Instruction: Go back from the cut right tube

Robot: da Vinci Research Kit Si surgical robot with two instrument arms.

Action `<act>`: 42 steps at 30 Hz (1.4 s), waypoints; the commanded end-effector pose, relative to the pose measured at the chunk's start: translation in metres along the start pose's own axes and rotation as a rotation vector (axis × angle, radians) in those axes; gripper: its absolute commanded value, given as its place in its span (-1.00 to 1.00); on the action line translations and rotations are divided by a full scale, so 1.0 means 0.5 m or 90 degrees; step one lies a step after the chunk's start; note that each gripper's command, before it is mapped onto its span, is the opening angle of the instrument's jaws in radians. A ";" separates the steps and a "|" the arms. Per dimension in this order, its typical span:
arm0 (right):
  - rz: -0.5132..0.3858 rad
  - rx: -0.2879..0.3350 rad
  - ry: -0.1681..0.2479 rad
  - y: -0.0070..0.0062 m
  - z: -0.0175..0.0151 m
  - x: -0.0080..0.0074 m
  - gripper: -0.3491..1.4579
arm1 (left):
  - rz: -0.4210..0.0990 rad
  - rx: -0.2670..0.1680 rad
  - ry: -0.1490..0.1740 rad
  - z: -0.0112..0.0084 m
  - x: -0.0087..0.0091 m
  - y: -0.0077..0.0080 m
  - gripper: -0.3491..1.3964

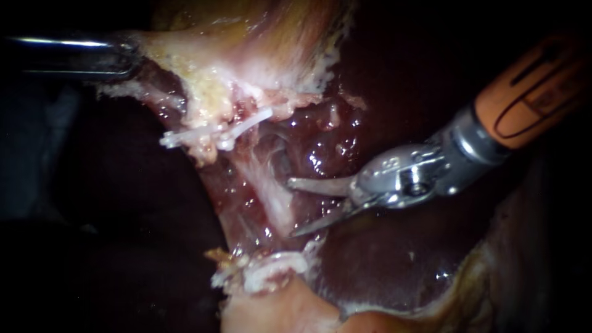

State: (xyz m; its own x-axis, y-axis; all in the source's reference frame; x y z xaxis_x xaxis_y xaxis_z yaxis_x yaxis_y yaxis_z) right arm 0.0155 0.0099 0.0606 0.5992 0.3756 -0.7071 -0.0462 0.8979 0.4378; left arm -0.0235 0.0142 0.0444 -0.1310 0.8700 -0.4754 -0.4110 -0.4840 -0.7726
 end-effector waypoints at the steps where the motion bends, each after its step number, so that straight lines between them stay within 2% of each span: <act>1: -0.002 -0.003 0.000 0.0000 -0.0014 -0.0002 0.99 | 0.000 0.001 0.000 0.0000 0.0000 0.0000 -1.00; 9: -0.006 -0.016 -0.006 0.0010 -0.0101 -0.0026 0.99 | 0.000 0.001 0.000 0.0001 -0.0001 -0.0002 -1.00; 18: -0.011 -0.020 -0.008 0.0012 -0.0112 -0.0034 0.99 | 0.002 0.003 0.001 0.0018 -0.0006 -0.0017 -1.00; 25: -0.011 -0.020 -0.008 0.0016 -0.0115 -0.0039 0.99 | 0.006 0.010 0.008 0.0072 -0.0024 -0.0035 -1.00; 31: -0.011 -0.020 -0.010 0.0017 -0.0116 -0.0041 0.99 | 0.013 0.013 -0.004 0.0133 -0.0060 -0.0052 -1.00; 35: -0.011 -0.020 -0.010 0.0019 -0.0116 -0.0042 0.99 | 0.016 0.014 -0.009 0.0148 -0.0071 -0.0060 -1.00; 42: -0.011 -0.020 -0.010 0.0019 -0.0117 -0.0042 0.99 | 0.016 0.012 -0.010 0.0152 -0.0071 -0.0060 -1.00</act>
State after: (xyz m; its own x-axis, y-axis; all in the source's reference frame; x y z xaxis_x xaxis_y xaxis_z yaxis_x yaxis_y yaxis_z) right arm 0.0095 0.0113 0.0592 0.6125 0.3564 -0.7055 -0.0605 0.9111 0.4076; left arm -0.0287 0.0133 0.0516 -0.1546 0.8589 -0.4883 -0.4243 -0.5040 -0.7523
